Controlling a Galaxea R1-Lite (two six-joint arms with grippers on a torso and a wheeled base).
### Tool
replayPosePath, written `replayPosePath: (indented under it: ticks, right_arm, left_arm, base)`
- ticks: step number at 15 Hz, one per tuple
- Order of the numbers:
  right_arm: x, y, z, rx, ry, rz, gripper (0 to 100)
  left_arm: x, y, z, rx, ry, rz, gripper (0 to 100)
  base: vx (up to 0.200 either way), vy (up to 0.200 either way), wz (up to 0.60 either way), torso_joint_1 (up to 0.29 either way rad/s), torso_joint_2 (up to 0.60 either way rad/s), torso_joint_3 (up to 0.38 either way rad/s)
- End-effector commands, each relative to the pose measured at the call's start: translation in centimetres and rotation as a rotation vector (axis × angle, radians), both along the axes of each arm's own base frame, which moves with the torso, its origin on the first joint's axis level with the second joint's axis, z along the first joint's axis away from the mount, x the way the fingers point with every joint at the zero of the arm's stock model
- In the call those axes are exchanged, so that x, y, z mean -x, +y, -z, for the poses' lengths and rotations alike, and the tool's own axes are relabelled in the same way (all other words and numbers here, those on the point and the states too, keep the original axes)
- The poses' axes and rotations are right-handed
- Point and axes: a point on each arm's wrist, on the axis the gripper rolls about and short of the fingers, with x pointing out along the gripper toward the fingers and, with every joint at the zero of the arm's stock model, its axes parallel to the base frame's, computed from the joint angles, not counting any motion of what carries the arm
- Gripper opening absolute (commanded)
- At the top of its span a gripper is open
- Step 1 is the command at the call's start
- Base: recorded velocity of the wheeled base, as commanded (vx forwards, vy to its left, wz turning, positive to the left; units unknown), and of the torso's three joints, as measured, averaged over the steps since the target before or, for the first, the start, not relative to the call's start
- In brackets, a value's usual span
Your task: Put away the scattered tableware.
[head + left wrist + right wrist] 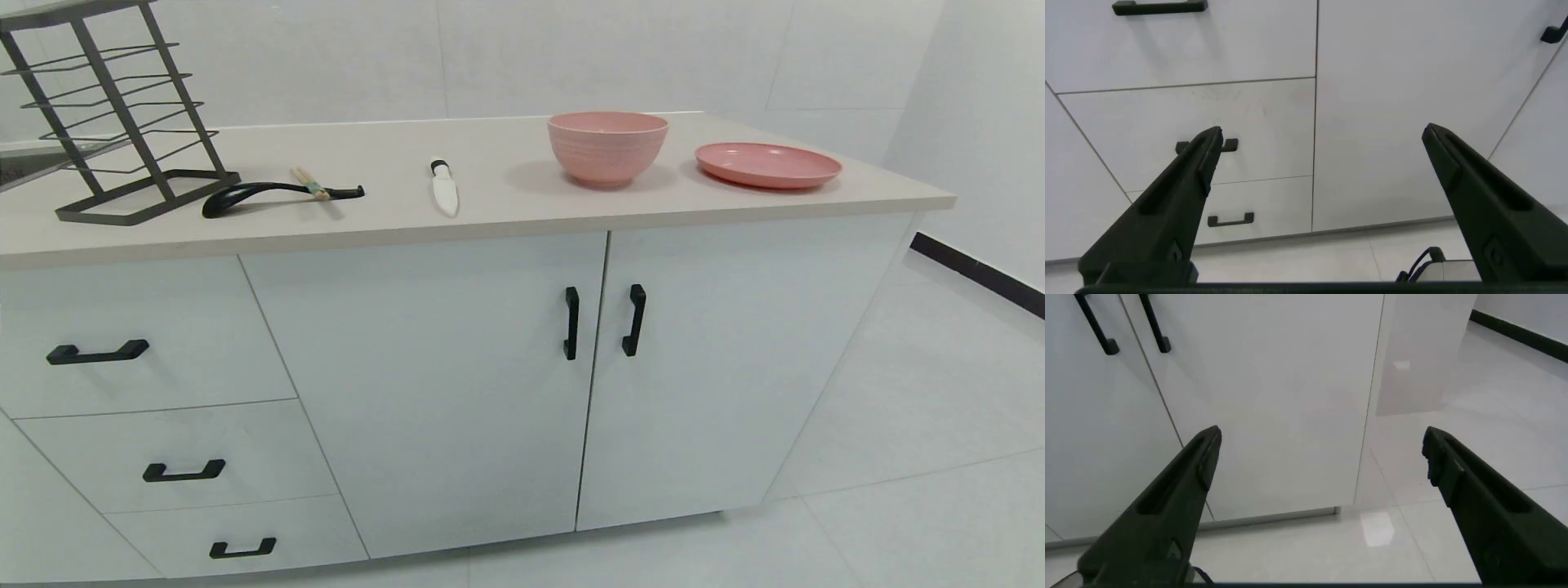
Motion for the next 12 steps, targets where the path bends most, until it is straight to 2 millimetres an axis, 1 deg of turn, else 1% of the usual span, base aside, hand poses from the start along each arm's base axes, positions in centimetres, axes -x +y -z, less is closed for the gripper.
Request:
replayPosePath:
  ticks: [1, 3, 4, 5, 6, 7, 8, 9, 12]
  right_arm:
    - [0.0, 0.0, 0.0, 0.0, 0.001, 0.0, 100]
    - [0.0, 0.0, -0.1, 0.012, -0.005, -0.001, 100]
    - [0.3, 0.0, -1.8, 0.003, -0.113, 0.001, 100]
    - [1.3, 0.1, -5.5, 0.012, -0.248, 0.016, 100]
    - [1.2, 0.2, -7.1, 0.042, -0.246, -0.006, 100]
    - [1.0, 0.4, -7.4, 0.084, -0.234, -0.05, 100]
    - [0.6, 0.6, -7.1, 0.112, -0.201, -0.145, 100]
    - [0.0, 0.6, -7.1, 0.106, -0.151, -0.172, 100]
    - [-1.5, 0.6, -8.5, 0.1, -0.073, -0.28, 100]
  left_arm:
    - [0.0, 0.0, 0.0, -0.002, -0.001, 0.002, 100]
    - [0.0, 0.0, 0.0, -0.004, 0.0, 0.002, 100]
    - [0.0, 0.0, 0.0, -0.005, 0.0, 0.0, 100]
    - [0.0, 0.0, 0.0, -0.005, 0.0, 0.002, 100]
    - [0.0, 0.0, 0.0, -0.005, 0.002, 0.002, 100]
    - [0.0, 0.0, 0.0, -0.005, 0.002, 0.002, 100]
    - [0.0, 0.0, 0.0, -0.004, 0.0, 0.002, 100]
    - [0.0, 0.0, 0.0, -0.004, 0.0, 0.002, 100]
    - [0.0, 0.0, 0.0, -0.002, 0.0, 0.002, 100]
  base:
    - [0.0, 0.0, 0.0, 0.0, 0.0, 0.0]
    - [0.0, 0.0, 0.0, 0.0, 0.0, 0.0]
    - [0.0, 0.0, 0.0, 0.0, 0.0, 0.0]
    - [0.0, 0.0, 0.0, 0.0, 0.0, 0.0]
    - [0.0, 0.0, 0.0, 0.0, 0.0, 0.0]
    - [0.0, 0.0, 0.0, 0.0, 0.0, 0.0]
    - [0.0, 0.0, 0.0, 0.0, 0.0, 0.0]
    - [0.0, 0.0, 0.0, 0.0, 0.0, 0.0]
    - [0.0, 0.0, 0.0, 0.0, 0.0, 0.0]
